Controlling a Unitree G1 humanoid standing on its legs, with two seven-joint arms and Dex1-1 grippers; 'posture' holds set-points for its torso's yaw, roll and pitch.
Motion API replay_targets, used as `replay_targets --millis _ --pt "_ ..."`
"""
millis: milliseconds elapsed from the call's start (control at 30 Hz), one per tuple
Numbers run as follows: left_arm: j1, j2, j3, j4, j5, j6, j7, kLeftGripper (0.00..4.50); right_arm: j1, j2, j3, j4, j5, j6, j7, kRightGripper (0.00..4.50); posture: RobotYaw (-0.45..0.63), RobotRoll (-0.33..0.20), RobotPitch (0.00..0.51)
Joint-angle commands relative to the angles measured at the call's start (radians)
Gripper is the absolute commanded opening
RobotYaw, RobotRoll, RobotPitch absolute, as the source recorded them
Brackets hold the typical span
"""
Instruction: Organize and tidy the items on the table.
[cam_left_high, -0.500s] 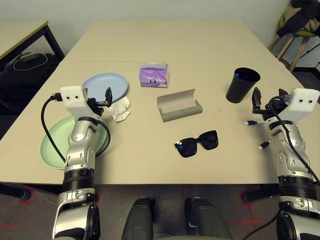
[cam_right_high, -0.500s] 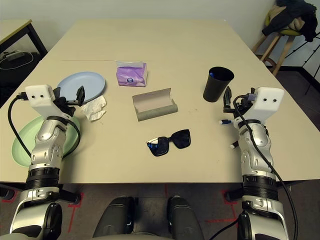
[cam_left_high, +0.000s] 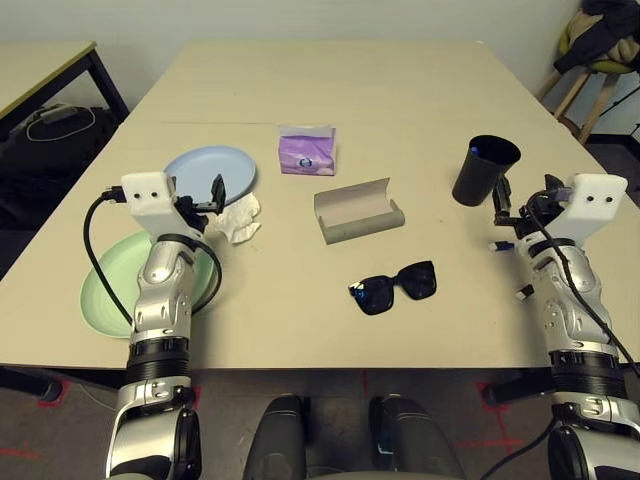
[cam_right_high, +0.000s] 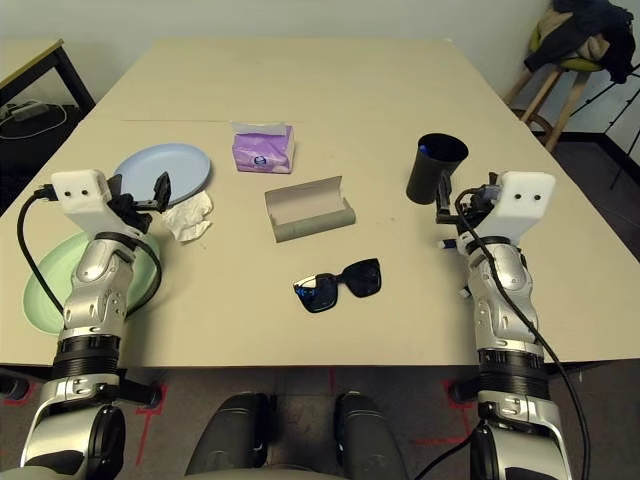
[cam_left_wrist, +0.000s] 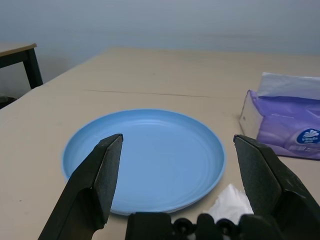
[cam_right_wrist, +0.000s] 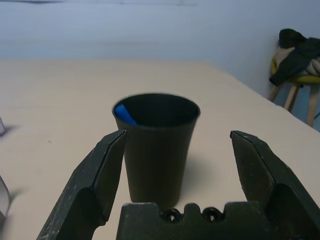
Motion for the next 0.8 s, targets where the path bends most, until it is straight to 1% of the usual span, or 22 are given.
replay_targets --millis 33,167,300,400,500,600,733,800 --pt "-0.013 -0.001 -0.016 0.006 0.004 0.012 -0.004 4.5 0.005 -0.009 -0.006 0.008 0.008 0.003 0.015 4.47 0.09 0.0 0.076" --pt "-0.022 0.004 -0.022 0.006 -0.001 0.019 -0.012 4.5 0.002 -0.011 -0.01 0.019 0.054 0.001 0.092 4.47 0.11 0.0 0.07" --pt "-0.023 0.017 -0.021 -0.01 -0.012 0.039 -0.039 4.5 0.0 -0.041 0.005 0.034 0.123 0.012 0.26 4.47 0.14 0.0 0.07" --pt "-0.012 0.037 -0.017 -0.035 -0.026 0.061 -0.073 4.5 -0.015 -0.093 0.046 0.063 0.159 -0.005 0.463 4.47 0.16 0.0 0.069" --pt "0.003 0.052 -0.011 -0.055 -0.038 0.077 -0.089 4.5 -0.039 -0.13 0.08 0.092 0.185 -0.015 0.627 4.47 0.19 0.0 0.068" --pt "0.02 0.065 -0.005 -0.08 -0.047 0.096 -0.098 4.5 -0.054 -0.173 0.137 0.117 0.189 -0.029 0.815 4.47 0.2 0.0 0.066" --pt "0.046 0.082 0.005 -0.116 -0.058 0.121 -0.11 4.5 -0.065 -0.195 0.18 0.118 0.221 0.014 0.966 4.47 0.22 0.0 0.064" --pt "0.059 0.092 0.01 -0.134 -0.065 0.136 -0.116 4.5 -0.074 -0.207 0.209 0.115 0.211 0.001 1.037 4.47 0.23 0.0 0.063"
